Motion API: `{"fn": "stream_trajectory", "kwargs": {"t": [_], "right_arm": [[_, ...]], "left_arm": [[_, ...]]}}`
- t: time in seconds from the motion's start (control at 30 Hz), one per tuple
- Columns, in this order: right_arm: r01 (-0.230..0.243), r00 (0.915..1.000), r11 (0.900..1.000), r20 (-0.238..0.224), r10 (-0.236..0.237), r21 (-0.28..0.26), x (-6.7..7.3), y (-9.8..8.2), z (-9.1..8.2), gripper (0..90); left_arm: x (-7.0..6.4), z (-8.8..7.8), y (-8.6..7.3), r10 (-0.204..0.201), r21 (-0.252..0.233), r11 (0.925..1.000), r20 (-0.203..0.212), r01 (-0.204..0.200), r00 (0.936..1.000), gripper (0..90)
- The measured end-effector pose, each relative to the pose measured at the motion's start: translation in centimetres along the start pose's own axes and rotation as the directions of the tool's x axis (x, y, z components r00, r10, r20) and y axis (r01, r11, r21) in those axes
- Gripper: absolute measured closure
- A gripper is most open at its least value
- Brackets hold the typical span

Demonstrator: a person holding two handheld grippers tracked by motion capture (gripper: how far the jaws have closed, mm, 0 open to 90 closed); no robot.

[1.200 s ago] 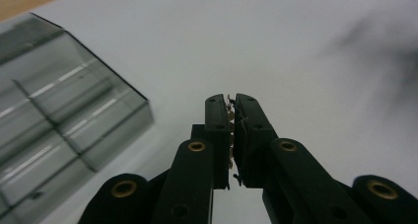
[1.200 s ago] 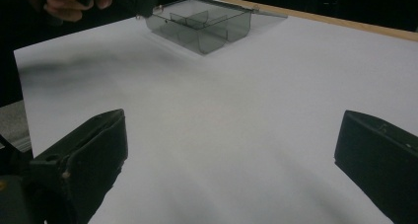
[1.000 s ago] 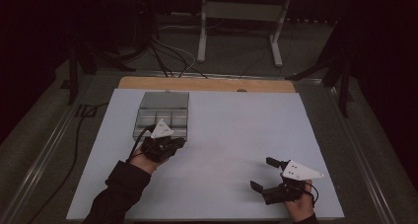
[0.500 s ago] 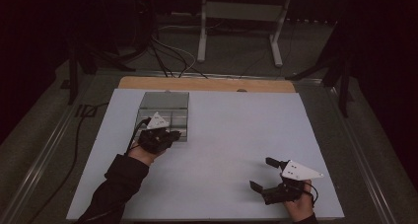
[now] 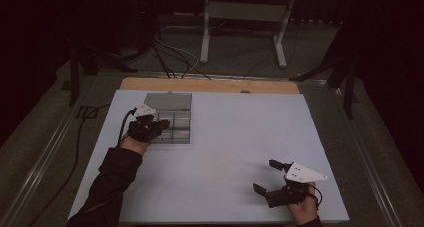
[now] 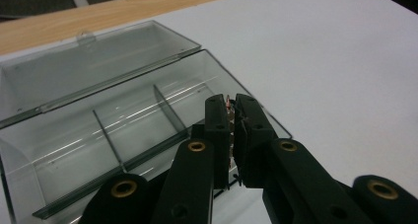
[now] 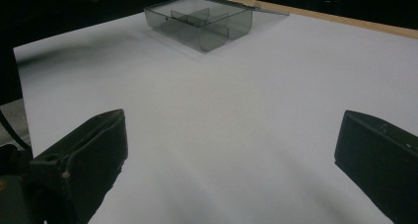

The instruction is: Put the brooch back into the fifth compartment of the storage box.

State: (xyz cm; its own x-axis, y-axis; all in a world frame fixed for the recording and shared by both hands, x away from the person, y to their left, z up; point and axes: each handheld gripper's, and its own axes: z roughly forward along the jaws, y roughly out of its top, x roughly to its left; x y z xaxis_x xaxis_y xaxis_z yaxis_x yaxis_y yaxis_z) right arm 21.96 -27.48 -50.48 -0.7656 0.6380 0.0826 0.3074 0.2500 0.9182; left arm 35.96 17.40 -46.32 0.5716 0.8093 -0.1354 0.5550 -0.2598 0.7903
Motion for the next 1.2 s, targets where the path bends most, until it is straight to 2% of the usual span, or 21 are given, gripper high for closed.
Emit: {"fn": "stream_trajectory", "kwargs": {"t": [0.03, 0.2, 0.3, 0.43, 0.63, 0.7, 0.73, 0.77, 0.8, 0.93, 1.2], "right_arm": [[0.001, 1.0000, 1.000, 0.000, -0.001, 0.000, 0.0, 0.0, 0.0, 0.0], [0.000, 1.0000, 1.000, 0.000, 0.000, 0.000, 0.0, 0.0, 0.0, 0.0], [0.001, 1.0000, 1.000, 0.000, -0.001, -0.002, 0.0, 0.0, 0.0, 0.0], [0.001, 1.0000, 1.000, 0.000, -0.001, 0.002, 0.0, 0.0, 0.0, 0.0], [-0.001, 1.0000, 1.000, 0.000, 0.001, 0.002, 0.0, 0.0, 0.0, 0.0], [-0.001, 1.0000, 1.000, 0.000, 0.001, 0.003, 0.0, 0.0, 0.0, 0.0], [-0.001, 1.0000, 1.000, 0.000, 0.001, 0.003, 0.0, 0.0, 0.0, 0.0], [0.000, 1.0000, 1.000, 0.000, 0.000, 0.003, 0.0, 0.0, 0.0, 0.0], [-0.001, 1.0000, 1.000, 0.000, 0.001, 0.004, 0.0, 0.0, 0.0, 0.0], [0.000, 1.0000, 1.000, 0.001, 0.000, 0.003, 0.0, 0.0, 0.0, 0.0], [-0.001, 1.0000, 1.000, 0.002, 0.001, 0.001, 0.0, 0.0, 0.0, 0.0]], "left_arm": [[0.2, 0.1, -0.1, -0.002, 0.003, 1.0000, -0.011, 0.002, 0.9999, 87.1], [1.2, 0.9, -0.6, -0.038, 0.021, 0.9991, -0.015, 0.038, 0.9992, 87.1], [1.6, 1.3, -1.0, -0.045, 0.031, 0.9985, -0.021, 0.045, 0.9988, 87.1], [2.1, 1.9, -1.6, -0.068, 0.044, 0.9966, -0.047, 0.070, 0.9966, 87.0], [2.9, 2.6, -2.4, -0.099, 0.060, 0.9930, -0.048, 0.102, 0.9939, 86.5], [3.1, 2.7, -2.6, -0.112, 0.053, 0.9921, -0.031, 0.114, 0.9932, 79.9], [3.1, 2.7, -2.7, -0.118, 0.045, 0.9919, -0.026, 0.119, 0.9927, 79.9], [3.0, 2.6, -2.6, -0.114, 0.047, 0.9922, -0.035, 0.116, 0.9928, 75.0], [3.0, 2.6, -2.6, -0.115, 0.044, 0.9923, -0.026, 0.116, 0.9931, 71.1], [2.7, 2.3, -2.3, -0.100, 0.040, 0.9941, -0.009, 0.101, 0.9949, 53.9], [1.9, 1.2, -1.7, -0.065, 0.007, 0.9979, 0.053, 0.065, 0.9964, 33.4]]}}
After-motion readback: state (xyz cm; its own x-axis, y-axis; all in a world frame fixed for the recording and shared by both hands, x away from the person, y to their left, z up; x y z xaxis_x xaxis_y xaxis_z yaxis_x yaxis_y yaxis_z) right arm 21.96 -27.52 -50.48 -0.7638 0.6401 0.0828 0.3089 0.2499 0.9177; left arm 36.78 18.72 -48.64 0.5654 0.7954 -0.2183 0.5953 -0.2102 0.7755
